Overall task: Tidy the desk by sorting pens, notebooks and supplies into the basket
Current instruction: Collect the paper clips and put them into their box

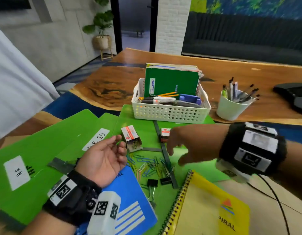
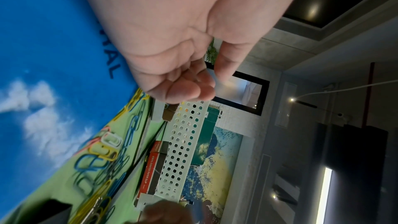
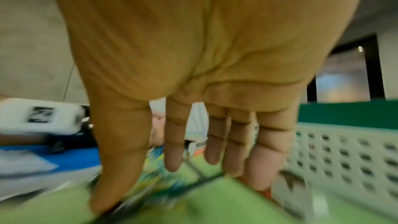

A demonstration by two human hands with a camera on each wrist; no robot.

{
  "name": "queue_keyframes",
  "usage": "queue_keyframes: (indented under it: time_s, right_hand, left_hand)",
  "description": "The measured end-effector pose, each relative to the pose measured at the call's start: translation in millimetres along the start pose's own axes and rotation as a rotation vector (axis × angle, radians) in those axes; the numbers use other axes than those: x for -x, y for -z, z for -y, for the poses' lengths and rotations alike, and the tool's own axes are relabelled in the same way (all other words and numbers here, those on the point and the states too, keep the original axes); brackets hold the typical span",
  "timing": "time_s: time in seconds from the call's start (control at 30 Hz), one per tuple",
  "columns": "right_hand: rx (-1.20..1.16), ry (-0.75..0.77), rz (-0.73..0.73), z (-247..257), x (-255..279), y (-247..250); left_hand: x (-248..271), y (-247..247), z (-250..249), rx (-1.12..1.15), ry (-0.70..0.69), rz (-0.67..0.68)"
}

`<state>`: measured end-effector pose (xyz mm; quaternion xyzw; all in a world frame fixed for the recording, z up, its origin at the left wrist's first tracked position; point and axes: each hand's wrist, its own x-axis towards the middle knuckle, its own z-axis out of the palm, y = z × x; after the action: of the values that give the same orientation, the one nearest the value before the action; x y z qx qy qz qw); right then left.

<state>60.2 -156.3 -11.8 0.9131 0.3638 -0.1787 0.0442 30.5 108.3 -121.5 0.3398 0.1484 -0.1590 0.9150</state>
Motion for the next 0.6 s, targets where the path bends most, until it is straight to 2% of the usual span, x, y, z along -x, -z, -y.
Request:
queue_keyframes:
  time_s: [0.07, 0.13, 0.33, 0.5, 0.6]
  right_hand:
    - [0.037, -0.046, 0.151, 2.9, 22.5, -30.2]
    - [0.048, -0.105, 0.171, 0.6, 38.7, -50.7]
    - [-0.225, -0.188, 0.073, -24.1, 53.6, -54.0]
    - [-0.476, -0.194, -0.121, -47.1, 58.5, -42.9]
    - [-0.544, -0.181, -0.242, -55.6, 60.2, -35.4]
  left_hand:
    - [-0.1, -0.1, -1.6, -0.015, 0.008, 0.024]
    - [1.1, 0.1, -2.0, -0.038, 0.024, 0.065]
    - [7.2, -2.9, -1.8, -0.096, 0.050, 0.200]
    - [11.6, -5.5, -2.6, -0.114, 0.035, 0.229]
    - [12.3, -7.9, -1.0, -0.138, 0.043, 0.278]
